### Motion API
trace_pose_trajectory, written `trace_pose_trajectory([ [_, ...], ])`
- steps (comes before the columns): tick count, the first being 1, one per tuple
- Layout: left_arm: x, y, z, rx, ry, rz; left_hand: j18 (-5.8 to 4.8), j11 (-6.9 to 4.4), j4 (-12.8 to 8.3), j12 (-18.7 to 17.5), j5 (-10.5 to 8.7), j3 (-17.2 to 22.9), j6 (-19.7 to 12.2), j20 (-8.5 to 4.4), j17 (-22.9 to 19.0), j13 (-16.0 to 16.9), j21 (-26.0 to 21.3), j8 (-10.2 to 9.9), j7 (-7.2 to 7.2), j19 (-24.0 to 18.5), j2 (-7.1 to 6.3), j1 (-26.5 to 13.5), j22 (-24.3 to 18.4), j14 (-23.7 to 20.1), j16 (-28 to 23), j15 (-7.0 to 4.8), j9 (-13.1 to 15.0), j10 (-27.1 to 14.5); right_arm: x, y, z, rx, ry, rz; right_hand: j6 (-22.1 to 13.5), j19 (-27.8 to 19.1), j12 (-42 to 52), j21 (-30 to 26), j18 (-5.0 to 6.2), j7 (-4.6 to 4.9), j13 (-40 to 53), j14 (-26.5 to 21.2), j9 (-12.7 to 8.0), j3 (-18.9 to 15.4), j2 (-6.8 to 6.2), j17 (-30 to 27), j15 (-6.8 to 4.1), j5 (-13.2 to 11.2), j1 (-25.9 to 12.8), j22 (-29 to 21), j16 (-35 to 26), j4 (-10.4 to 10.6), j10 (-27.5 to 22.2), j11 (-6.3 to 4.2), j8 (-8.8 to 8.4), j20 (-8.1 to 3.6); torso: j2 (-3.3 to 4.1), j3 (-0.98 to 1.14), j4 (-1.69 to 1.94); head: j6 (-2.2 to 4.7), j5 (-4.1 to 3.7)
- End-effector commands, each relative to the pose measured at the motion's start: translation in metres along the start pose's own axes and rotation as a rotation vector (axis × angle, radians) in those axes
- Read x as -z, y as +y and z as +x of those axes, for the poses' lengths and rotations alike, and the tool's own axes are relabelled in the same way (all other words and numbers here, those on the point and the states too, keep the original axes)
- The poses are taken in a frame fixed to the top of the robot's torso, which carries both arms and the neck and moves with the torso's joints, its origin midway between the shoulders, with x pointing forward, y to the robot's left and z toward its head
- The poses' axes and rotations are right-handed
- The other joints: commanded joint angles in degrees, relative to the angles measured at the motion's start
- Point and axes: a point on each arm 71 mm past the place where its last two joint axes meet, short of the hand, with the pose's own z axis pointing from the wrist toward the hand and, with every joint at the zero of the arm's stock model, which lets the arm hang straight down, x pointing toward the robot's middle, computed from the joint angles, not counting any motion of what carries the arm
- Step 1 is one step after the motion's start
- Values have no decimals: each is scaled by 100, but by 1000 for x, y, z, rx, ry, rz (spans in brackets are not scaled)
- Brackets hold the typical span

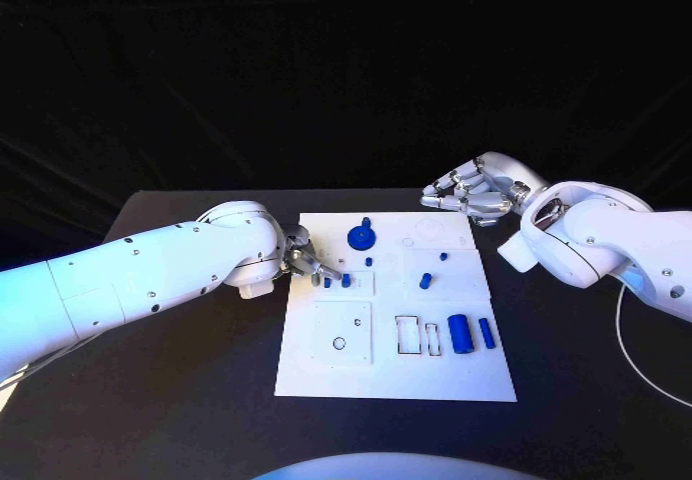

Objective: Assemble the parts on the task board

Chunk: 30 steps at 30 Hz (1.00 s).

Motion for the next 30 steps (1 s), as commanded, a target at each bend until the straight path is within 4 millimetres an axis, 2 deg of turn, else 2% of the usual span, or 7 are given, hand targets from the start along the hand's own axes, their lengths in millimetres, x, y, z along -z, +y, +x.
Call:
trace_pose_trajectory([
  [1, 4, -5, -5, 112, -44, 68, -77, 2, 79, -154, -12, -152, -71, -21, 1509, -138, -68, 19, 8, 325, 96, 48, 1070, 593, 17, -14, -15, -82, 0, 1, 1, 0, 13, -10, 48, -23, 21, -31, 68, 6, -6, 292, -3, -47, 29, -2, -33, 22, -48, 0, -26, 0, -37, 17, -22, 7, -4, 2, 5, 7, -8],
  [3, 6, -6, -8, 171, -41, 108, -28, 40, 121, -429, -8, -286, -183, -2, 1509, -440, -249, -10, 53, 227, 135, 160, 921, 593, 17, 15, -29, -270, 0, 1, 1, 0, 12, -10, 48, -23, 21, -31, 68, 6, -6, 292, -3, -47, 29, -2, -33, 22, -48, 0, -26, 0, -37, 17, -22, 7, -3, 2, 3, 11, -10],
  [6, 10, -8, -14, 273, -45, 173, 142, 216, 145, -1529, 13, -550, -611, 105, 1309, -1590, -940, -184, 244, -149, 159, 403, 370, 531, -117, 151, -125, -1089, 0, 0, 1, 0, 13, -9, 48, -23, 21, -31, 68, 6, -6, 292, -3, -47, 29, -2, -33, 22, -48, 0, -26, 0, -37, 17, -22, 7, -2, 3, 3, 15, -23],
  [13, 12, -18, -27, 298, -163, 336, 776, 644, -84, -2043, 26, -784, -1406, 453, -1301, -1989, -4287, -420, 669, -2001, 353, 1406, -2129, -760, -2346, 526, -433, -2129, 1, 0, 1, 0, 12, -7, 48, -23, 21, -31, 68, 6, -6, 292, -3, -47, 29, -2, -33, 22, -48, 0, -26, 0, -37, 17, -22, 7, 2, 2, 10, 41, -65],
  [19, 8, -39, -25, 156, -282, 522, 779, 939, -589, -3214, 18, -320, -1702, 700, -3172, -2941, -5295, -990, 923, -2677, 448, 2741, -2752, -2328, -4386, 841, -1042, -2914, 0, 0, 1, 0, 11, -7, 48, -24, 26, -32, 69, 6, -4, 292, -3, -53, 32, -4, -33, 25, -49, -2, -29, 2, -36, 17, -22, 7, 8, -11, 5, 81, -103],
  [25, 3, -58, -17, -39, -405, 636, 802, 912, -890, -4284, -153, 179, -1110, 725, -3913, -4236, -5540, -1914, 725, -2485, 129, 3221, -2982, -2007, -4940, 779, -1960, -2285, -1, 1, 2, 0, 13, -9, 48, -25, 25, -33, 69, 5, -5, 291, -3, -53, 35, -7, -33, 28, -46, -3, -31, 1, -36, 17, -22, 7, 3, -6, 1, 98, -140],
  [30, -2, -66, -11, -162, -429, 629, 828, 905, -931, -4490, -163, 174, -888, 704, -4030, -4524, -5564, -2092, 707, -2328, 42, 3141, -3031, -1792, -4929, 755, -2155, -2182, -1, 1, 2, 0, 15, -10, 48, -25, 25, -33, 69, 5, -5, 291, -3, -53, 35, -7, -33, 28, -46, -3, -31, 1, -36, 17, -22, 7, 5, 2, 4, 106, -154],
])
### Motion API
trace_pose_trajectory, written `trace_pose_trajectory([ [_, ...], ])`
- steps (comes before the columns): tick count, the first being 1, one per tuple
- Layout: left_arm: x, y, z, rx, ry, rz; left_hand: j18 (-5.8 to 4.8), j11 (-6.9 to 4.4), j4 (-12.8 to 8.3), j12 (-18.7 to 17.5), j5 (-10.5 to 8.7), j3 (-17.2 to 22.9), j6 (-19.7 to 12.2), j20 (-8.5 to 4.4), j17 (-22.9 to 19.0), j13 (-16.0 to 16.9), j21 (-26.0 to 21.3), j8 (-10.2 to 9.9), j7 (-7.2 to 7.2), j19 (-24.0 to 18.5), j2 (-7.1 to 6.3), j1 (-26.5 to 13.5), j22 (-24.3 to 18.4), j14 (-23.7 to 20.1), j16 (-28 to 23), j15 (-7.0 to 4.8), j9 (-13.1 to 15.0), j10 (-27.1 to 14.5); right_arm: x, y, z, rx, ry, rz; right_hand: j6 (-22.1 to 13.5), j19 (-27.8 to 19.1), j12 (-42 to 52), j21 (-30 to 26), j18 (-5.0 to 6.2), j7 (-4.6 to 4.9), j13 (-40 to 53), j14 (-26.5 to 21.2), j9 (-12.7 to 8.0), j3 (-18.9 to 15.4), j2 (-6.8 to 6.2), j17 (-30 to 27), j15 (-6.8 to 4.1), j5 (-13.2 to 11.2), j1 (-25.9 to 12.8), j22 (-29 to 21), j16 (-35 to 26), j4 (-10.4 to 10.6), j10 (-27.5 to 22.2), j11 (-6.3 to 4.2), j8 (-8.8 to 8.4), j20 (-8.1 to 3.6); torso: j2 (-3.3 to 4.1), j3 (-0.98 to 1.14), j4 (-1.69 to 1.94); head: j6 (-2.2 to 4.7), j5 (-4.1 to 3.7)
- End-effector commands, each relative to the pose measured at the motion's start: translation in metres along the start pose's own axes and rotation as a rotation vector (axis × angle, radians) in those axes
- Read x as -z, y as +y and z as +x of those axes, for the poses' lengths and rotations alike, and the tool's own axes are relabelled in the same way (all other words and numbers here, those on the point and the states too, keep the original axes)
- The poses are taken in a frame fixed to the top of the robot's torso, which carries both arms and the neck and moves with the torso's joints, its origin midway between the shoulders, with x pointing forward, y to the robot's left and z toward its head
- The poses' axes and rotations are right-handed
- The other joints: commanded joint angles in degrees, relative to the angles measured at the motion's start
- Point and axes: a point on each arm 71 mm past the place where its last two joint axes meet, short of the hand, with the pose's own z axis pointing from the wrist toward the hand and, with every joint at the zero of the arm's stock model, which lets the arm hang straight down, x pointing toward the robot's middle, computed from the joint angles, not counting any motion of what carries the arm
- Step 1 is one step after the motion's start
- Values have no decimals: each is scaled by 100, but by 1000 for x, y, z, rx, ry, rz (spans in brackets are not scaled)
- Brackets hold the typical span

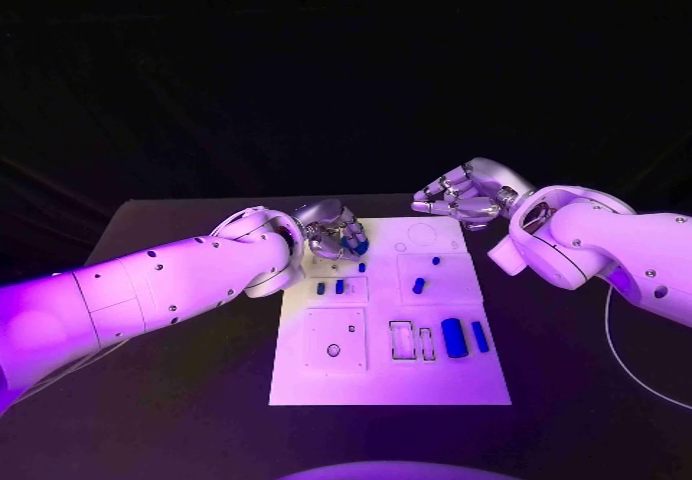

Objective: Assemble the parts on the task board

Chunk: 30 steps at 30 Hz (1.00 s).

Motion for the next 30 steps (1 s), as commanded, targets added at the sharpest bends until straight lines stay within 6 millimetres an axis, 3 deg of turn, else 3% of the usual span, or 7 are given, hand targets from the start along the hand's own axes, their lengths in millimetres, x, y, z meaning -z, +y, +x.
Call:
trace_pose_trajectory([
  [1, -3, -9, 0, -194, -41, 100, 105, -36, -15, -86, -31, -52, 96, -24, -2, -125, 37, -87, -17, 211, -81, -74, -4, 255, 120, -35, -90, 71, 0, 1, 2, 2, 15, -10, 48, -25, 25, -33, 69, 5, -6, 291, -3, -21, 13, -6, -33, 29, -21, -3, -31, 0, -37, 17, -22, 7, -3, 7, 3, 3, -18],
  [4, -6, -10, 4, -245, -9, 76, 94, -72, 5, -145, -29, -114, 265, -72, 310, -252, 321, -167, 27, 706, -104, -173, 130, 757, 694, -83, -190, 179, 0, 1, 2, 2, 15, -11, 49, -23, 26, -32, 68, 4, -6, 292, -3, -21, 21, -4, -34, 35, -13, -1, -30, -3, -37, 16, -22, 7, -3, 5, 3, 2, -22],
  [5, -7, -10, 6, -262, 3, 66, 39, -86, 22, -161, -30, -137, 332, -93, 896, -296, 720, -197, 46, 971, -115, -213, 421, 1056, 1294, -97, -227, 227, 0, 1, 2, 2, 15, -11, 49, -23, 26, -32, 68, 4, -6, 292, -3, -21, 21, -4, -34, 35, -13, -1, -30, -3, -37, 16, -22, 7, -3, 6, 4, 2, -25],
  [6, -8, -10, 7, -277, 16, 56, -82, -104, 41, -177, -30, -171, 389, -117, 1482, -346, 1464, -247, 34, 1343, -132, -256, 990, 1318, 1888, -118, -277, 291, 0, 1, 2, 2, 15, -11, 49, -23, 26, -32, 68, 4, -6, 292, -3, -21, 21, -4, -34, 35, -13, -1, -30, -3, -37, 16, -22, 7, -4, 7, 4, 1, -26],
  [11, -13, -12, 15, -324, 74, 17, -268, -127, 72, -255, -31, -253, 562, -153, 2366, -486, 2606, -381, 31, 1808, -131, -301, 1913, 1621, 2796, -143, -414, 437, -1, 2, 3, 7, 16, -15, 49, -21, 33, -32, 68, 4, -2, 293, -3, -20, 28, -2, -34, 41, -6, 1, -28, -5, -34, 15, -22, 7, -4, 8, -2, 2, -25],
  [17, -17, -14, 19, -349, 108, -4, -385, -133, 85, -346, -31, -278, 699, -163, 2932, -577, 3298, -466, 34, 2043, -112, -294, 2483, 1835, 3336, -152, -503, 568, -1, 3, 3, 18, 17, -21, 49, -21, 33, -32, 68, 4, -2, 293, -3, -20, 28, -2, -34, 41, -6, 1, -28, -5, -34, 15, -22, 7, -2, 8, -1, -3, -28],
  [30, -23, -17, 26, -359, 134, -24, -468, -166, 54, -436, -19, -118, 905, -185, 3148, -632, 3793, -515, 16, 2206, -5, -163, 2893, 1944, 3585, -185, -574, 808, -1, 4, 4, 14, 21, -24, 49, -21, 33, -32, 68, 4, -2, 293, -3, -20, 28, -2, -34, 41, -6, 1, -28, -5, -34, 15, -22, 7, -8, 11, 3, -28, -29],
])
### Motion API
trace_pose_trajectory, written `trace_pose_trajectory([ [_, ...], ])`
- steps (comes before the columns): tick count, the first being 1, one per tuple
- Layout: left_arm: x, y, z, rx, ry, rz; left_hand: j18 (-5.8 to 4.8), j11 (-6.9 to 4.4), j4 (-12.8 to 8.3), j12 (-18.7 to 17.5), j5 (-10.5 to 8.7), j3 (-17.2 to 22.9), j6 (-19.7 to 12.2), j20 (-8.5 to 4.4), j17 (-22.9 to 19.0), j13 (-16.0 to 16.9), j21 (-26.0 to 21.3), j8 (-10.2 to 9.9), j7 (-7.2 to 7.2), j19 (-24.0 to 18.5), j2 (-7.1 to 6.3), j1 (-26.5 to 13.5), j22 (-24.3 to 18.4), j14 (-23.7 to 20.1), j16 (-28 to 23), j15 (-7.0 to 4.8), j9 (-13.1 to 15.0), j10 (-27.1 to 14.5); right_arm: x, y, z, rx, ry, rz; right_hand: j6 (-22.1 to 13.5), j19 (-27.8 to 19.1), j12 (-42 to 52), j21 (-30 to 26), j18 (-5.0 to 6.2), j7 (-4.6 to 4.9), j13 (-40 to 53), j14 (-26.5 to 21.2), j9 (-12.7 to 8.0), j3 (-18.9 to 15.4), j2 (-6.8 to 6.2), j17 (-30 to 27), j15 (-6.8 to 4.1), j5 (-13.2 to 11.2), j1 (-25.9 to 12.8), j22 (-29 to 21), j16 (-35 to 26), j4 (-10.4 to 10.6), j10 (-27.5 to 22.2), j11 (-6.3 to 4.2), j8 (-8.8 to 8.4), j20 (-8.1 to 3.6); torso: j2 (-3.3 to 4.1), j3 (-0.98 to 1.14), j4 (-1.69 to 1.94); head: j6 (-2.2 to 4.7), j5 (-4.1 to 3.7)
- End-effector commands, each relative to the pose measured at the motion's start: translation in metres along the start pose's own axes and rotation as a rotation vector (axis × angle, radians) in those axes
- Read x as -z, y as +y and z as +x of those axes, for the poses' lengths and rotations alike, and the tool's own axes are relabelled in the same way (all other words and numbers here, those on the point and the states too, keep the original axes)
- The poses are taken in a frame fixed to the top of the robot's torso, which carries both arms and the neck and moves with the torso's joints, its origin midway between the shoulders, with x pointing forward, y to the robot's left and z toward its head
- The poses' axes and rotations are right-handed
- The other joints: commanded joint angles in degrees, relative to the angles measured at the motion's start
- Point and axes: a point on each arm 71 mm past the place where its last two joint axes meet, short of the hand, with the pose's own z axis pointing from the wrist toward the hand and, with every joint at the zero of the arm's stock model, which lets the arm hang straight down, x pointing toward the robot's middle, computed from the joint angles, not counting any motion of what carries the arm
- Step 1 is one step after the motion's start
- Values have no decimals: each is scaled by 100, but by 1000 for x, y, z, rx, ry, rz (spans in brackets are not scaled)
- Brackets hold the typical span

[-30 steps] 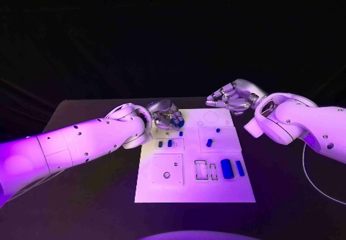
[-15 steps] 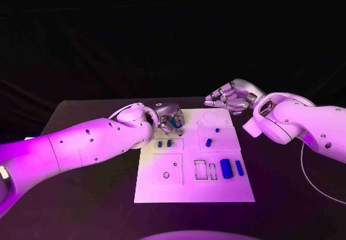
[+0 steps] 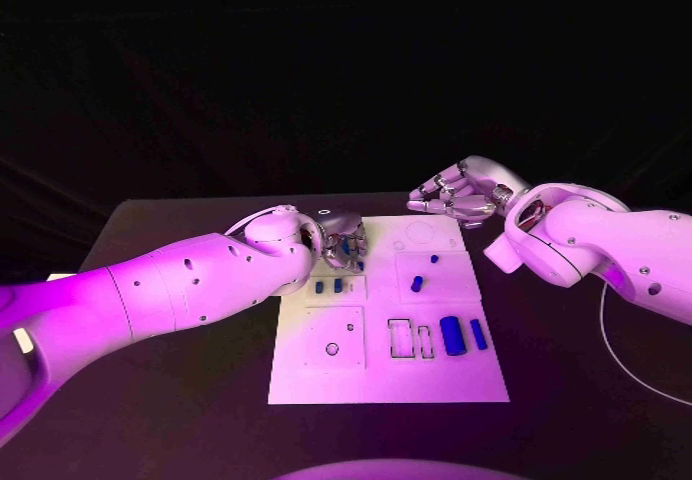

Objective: Assemble the parts on the task board

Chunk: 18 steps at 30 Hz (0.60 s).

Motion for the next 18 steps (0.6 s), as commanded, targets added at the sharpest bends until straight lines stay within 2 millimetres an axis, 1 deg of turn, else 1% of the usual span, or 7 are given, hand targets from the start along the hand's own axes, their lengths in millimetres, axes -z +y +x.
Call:
trace_pose_trajectory([
  [1, -2, -1, 4, -22, 37, -14, -52, -9, -14, -40, -17, 78, 65, -12, 20, -13, 63, -30, -8, 57, 65, 23, 54, 95, 39, -30, -14, 74, 0, 2, 2, 8, 15, -16, 50, -21, 33, -32, 68, 4, -2, 293, -3, -20, 30, -2, -34, 19, -7, 1, -28, -5, -35, 15, -22, 6, -3, 0, 1, -8, 6],
  [8, -5, -3, 10, -21, 58, -14, -64, -41, -65, -119, -13, 303, 204, -35, 27, -33, 144, -43, -36, 69, 119, 123, 137, 103, 74, -56, -43, 216, 0, 2, 2, 8, 16, -16, 50, -21, 33, -32, 68, 4, -2, 293, -3, -20, 30, -2, -34, 19, -7, 1, -28, -5, -35, 15, -22, 6, -2, 0, -5, -16, -11],
  [10, -5, -3, 11, -20, 58, -12, -68, -42, -71, -148, -15, 358, 230, -38, 30, -37, 163, -54, -40, 70, 113, 121, 157, 105, 84, -62, -53, 251, 0, 2, 2, 10, 17, -16, 50, -21, 33, -32, 68, 4, -2, 293, -3, -20, 30, -2, -34, 19, -7, 1, -28, -5, -35, 15, -22, 6, -5, 1, 1, -16, -17],
  [18, -7, -4, 12, -21, 68, -16, -82, -59, -105, -248, -16, 558, 333, -52, 27, -40, 247, -88, -47, 83, 87, 105, 243, 112, 110, -75, -87, 384, -1, 3, 3, 12, 19, -18, 50, -21, 33, -32, 68, 4, -2, 293, -3, -20, 30, -2, -34, 19, -7, 1, -28, -5, -35, 15, -22, 6, -9, 0, 2, -22, -15],
])
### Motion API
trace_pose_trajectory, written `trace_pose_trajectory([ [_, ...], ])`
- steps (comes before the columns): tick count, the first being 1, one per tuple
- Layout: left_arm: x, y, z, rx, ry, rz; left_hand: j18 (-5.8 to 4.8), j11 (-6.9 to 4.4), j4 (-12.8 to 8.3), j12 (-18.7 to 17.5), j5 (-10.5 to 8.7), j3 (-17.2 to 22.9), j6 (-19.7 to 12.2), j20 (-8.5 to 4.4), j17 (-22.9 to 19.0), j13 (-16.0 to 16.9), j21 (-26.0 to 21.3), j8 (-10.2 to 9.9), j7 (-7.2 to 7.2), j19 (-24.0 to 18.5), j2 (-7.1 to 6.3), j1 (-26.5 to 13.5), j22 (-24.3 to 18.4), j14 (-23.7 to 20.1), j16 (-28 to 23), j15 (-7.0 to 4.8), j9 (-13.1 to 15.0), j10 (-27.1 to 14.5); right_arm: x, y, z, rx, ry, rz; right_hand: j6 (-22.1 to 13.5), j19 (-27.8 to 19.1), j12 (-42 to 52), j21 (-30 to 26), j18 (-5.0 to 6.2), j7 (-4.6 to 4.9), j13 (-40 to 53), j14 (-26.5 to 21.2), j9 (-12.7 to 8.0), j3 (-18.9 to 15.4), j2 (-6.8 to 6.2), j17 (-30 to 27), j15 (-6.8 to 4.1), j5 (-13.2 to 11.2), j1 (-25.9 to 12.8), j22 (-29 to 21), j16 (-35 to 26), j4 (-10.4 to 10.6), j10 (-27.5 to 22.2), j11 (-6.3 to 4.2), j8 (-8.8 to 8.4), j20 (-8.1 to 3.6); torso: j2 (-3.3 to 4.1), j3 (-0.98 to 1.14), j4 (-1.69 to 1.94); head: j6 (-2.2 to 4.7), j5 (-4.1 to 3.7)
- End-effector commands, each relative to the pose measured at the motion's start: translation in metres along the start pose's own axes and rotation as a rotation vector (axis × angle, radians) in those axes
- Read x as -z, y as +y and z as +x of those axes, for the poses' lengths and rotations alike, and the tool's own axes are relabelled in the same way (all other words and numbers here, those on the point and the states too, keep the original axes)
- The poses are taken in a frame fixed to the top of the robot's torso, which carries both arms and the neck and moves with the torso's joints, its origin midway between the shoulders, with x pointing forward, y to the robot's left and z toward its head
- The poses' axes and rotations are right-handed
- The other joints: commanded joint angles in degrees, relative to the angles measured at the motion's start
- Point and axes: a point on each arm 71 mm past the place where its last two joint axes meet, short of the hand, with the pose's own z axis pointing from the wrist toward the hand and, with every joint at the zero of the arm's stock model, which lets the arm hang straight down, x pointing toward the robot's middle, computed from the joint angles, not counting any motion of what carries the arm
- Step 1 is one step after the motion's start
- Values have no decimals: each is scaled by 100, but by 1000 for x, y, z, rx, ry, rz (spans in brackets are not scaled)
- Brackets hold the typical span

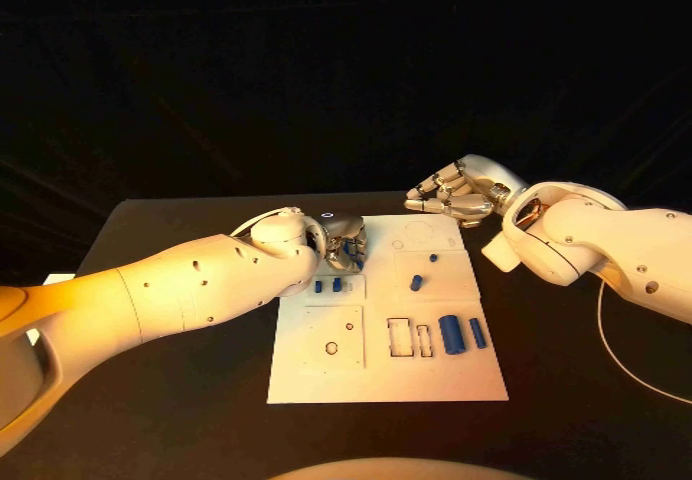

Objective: Assemble the parts on the task board

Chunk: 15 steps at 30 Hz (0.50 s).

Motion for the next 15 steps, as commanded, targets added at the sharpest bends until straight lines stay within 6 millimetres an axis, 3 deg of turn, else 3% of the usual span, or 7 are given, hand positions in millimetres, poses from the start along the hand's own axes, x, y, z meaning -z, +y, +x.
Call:
trace_pose_trajectory([
  [1, -1, -1, 5, -11, 39, -2, -84, -1, -14, -65, -17, 105, 82, -24, 6, -6, 47, -38, -3, 35, 5, 20, 93, 93, 32, -59, -14, 89, 0, 2, 2, 12, 16, -14, 50, -22, 33, -32, 68, 4, -2, 293, -3, -20, 30, -2, -34, 20, -7, 0, -28, -5, -35, 15, -22, 6, -2, 0, 6, -7, 4],
  [15, 1, -1, 0, 15, -37, 19, -148, -97, -277, -216, -62, 610, 479, -99, -178, 47, 375, -6, -50, 146, 41, 30, 367, 102, -3, -138, -19, 532, -1, 2, 3, 11, 18, -16, 53, -23, 43, -35, 69, 3, 2, 294, -2, -24, 46, 2, -35, 31, 9, -4, -27, -10, -32, 14, -21, 6, 1, -4, -3, 8, 3],
])
